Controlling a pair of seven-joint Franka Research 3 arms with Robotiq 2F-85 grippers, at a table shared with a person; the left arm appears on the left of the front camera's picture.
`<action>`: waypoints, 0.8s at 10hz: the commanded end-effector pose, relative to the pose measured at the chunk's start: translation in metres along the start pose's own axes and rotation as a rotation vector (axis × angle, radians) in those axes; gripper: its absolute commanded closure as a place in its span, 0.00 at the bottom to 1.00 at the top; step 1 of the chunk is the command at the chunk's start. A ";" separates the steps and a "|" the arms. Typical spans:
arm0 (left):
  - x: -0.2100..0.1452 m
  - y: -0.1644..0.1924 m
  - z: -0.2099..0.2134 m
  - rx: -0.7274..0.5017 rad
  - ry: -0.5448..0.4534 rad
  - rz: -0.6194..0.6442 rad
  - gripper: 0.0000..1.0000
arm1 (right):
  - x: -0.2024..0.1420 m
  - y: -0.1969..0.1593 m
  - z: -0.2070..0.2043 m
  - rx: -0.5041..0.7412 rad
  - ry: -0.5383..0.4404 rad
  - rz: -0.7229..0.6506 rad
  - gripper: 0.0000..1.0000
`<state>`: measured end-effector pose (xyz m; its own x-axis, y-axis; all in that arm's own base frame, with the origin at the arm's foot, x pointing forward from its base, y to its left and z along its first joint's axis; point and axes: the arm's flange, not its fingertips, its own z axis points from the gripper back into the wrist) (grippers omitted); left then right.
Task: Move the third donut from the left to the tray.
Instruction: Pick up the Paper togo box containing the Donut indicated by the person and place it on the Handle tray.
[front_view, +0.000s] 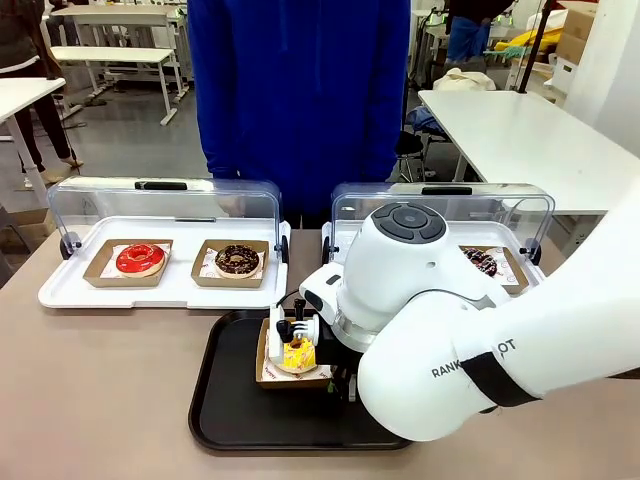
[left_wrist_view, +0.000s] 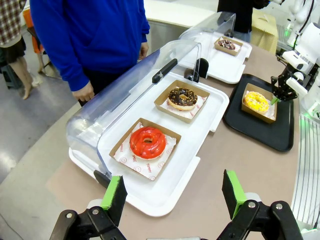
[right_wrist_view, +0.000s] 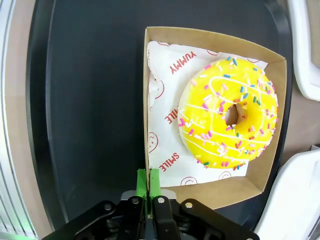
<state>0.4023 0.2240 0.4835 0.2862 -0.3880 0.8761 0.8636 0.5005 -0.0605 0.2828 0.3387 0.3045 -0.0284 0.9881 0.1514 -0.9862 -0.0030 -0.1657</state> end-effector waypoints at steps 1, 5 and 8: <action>0.002 -0.002 0.000 -0.009 0.001 0.004 0.00 | -0.090 0.074 0.005 -0.007 -0.024 -0.022 0.40; 0.002 -0.002 0.000 -0.009 0.001 0.004 0.00 | -0.085 0.067 0.023 -0.027 -0.038 -0.059 0.17; 0.002 -0.002 0.000 -0.009 0.001 0.004 0.00 | -0.076 0.066 0.053 -0.089 -0.026 -0.060 0.00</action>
<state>0.4023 0.2240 0.4835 0.2862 -0.3880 0.8761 0.8636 0.5005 -0.0605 0.2858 0.3352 0.3405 -0.0051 0.9823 0.1870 -0.9754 0.0364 -0.2176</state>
